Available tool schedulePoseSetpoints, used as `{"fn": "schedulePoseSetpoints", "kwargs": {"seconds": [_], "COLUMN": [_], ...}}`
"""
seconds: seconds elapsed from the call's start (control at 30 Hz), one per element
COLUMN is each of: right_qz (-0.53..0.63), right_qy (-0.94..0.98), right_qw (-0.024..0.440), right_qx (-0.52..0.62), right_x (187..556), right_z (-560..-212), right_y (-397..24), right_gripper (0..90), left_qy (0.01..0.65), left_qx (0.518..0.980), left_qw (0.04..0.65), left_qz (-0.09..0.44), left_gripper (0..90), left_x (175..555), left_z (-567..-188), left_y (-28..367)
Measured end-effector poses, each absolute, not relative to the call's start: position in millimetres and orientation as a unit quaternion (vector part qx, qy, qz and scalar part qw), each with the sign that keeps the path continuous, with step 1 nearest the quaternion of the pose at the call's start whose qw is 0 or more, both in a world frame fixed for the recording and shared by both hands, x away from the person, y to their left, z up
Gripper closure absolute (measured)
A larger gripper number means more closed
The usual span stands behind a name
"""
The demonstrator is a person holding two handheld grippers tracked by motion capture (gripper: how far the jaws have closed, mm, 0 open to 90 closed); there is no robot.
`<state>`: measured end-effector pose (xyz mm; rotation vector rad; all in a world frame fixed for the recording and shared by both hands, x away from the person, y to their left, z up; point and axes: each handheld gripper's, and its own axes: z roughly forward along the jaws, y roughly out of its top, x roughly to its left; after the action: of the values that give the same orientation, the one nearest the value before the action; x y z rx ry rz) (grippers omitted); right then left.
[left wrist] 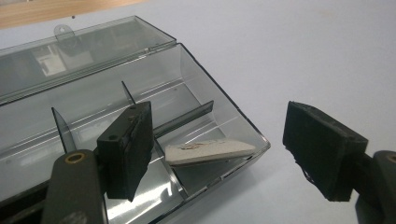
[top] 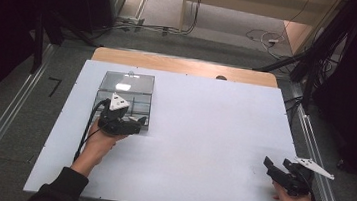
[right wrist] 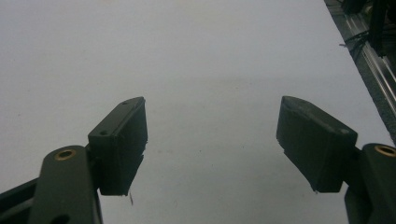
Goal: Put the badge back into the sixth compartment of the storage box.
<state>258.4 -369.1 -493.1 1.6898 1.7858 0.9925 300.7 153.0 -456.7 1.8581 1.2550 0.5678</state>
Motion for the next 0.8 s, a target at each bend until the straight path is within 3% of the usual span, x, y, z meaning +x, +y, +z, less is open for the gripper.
{"fn": "schedulePoseSetpoints", "kwargs": {"seconds": [0.8], "right_qz": [0.362], "right_qy": [0.653], "right_qw": [0.24], "right_qx": [0.62], "right_x": [258.0], "right_z": [-492.9], "right_y": [-368.5], "right_gripper": [23.2], "left_qy": [0.504], "left_qx": [0.726], "left_qw": [0.409], "left_qz": [0.227], "left_gripper": [23.0], "left_x": [294.1], "left_z": [-458.5], "left_y": [161.8]}}
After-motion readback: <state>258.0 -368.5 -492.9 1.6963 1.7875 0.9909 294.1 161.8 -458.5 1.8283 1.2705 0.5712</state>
